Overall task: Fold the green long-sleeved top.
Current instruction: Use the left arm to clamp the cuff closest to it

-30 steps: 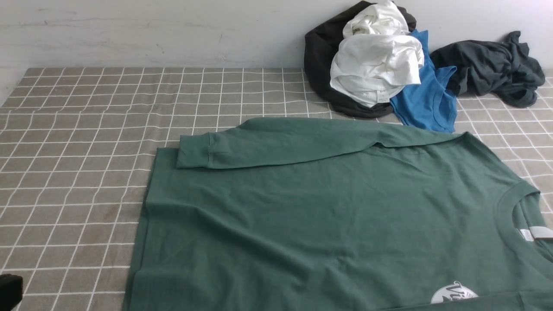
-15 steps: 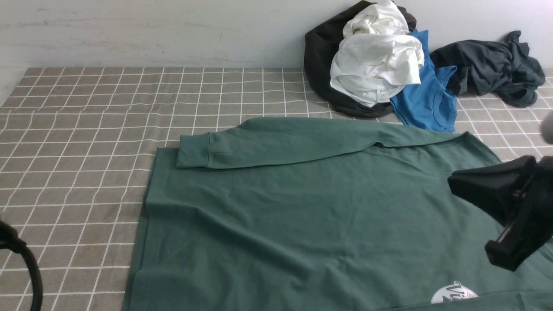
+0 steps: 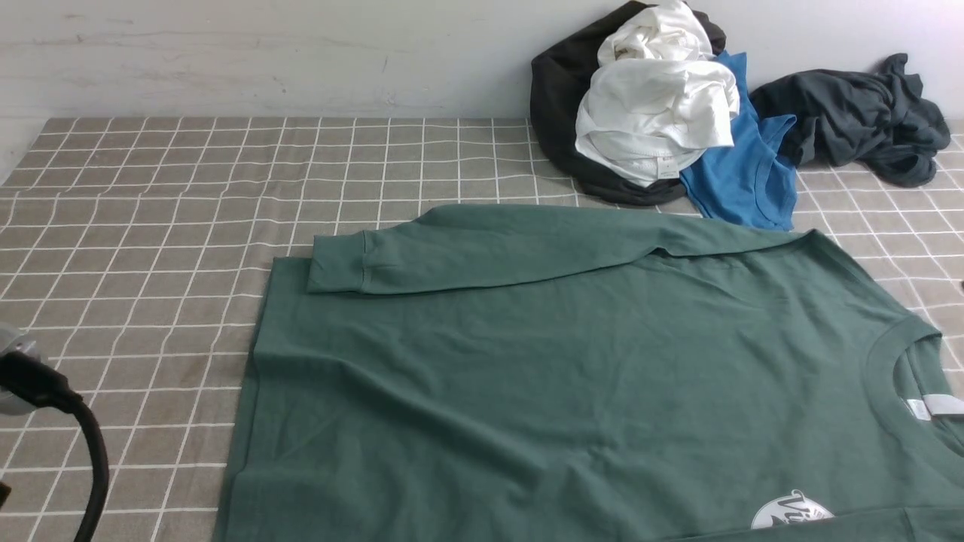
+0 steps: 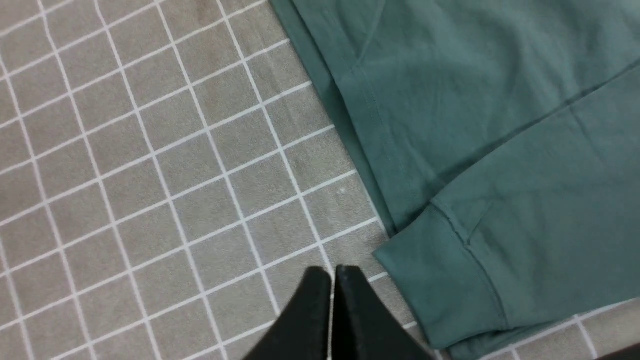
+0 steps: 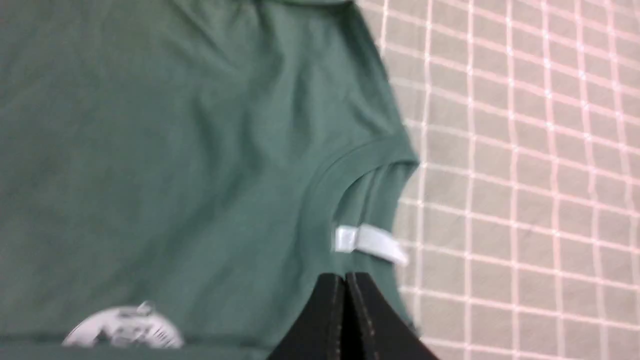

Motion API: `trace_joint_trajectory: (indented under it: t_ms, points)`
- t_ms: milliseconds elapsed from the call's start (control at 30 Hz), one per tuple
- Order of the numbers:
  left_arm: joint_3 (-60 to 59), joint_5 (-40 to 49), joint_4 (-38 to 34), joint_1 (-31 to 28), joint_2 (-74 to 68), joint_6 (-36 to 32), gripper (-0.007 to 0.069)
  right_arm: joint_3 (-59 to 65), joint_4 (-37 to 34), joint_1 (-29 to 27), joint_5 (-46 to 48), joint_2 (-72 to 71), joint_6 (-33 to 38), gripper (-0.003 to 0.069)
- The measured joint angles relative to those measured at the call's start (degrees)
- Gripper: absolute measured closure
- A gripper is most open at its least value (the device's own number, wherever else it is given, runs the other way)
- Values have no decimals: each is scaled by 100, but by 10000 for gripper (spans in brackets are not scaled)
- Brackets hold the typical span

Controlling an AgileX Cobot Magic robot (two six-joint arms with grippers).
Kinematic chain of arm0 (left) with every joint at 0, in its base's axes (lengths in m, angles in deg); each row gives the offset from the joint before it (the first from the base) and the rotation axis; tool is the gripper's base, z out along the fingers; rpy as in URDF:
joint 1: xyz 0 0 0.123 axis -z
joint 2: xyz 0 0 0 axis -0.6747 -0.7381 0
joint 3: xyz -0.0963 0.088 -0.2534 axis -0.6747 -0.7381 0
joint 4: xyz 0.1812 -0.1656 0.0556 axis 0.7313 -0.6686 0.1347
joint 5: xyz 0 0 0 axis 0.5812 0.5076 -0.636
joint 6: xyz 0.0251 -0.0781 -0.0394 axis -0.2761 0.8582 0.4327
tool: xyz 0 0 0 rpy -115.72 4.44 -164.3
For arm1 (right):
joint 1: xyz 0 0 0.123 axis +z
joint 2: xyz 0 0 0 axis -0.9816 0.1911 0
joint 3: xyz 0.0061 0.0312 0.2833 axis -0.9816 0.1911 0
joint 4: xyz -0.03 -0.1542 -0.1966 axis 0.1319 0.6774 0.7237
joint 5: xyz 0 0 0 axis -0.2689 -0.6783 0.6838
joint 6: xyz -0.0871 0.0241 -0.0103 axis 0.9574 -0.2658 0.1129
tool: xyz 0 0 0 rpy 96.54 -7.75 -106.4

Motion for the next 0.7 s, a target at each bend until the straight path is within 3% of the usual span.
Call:
trace_joint_trajectory:
  t_ms: [200, 367, 567, 633, 700]
  points:
    - [0, -11, -186, 470, -802, 49, 631, 844, -1572, 1017, 565, -70, 965, 673]
    - [0, -37, -11, 1144, -1618, 38, 603, 1880, -1746, 1150, 614, -468, 1052, 673]
    - [-275, -175, 160, 1919, -2669, -28, 418, 2536, -1604, 1150, 651, -1184, 1052, 673]
    - [-558, -467, 176, 2150, -3102, -523, 286, 2549, -1616, 1150, 656, -1592, 1052, 673]
    - [-661, -663, 176, 2228, -3228, -802, 234, 2549, -1616, 1150, 656, -1750, 1052, 673]
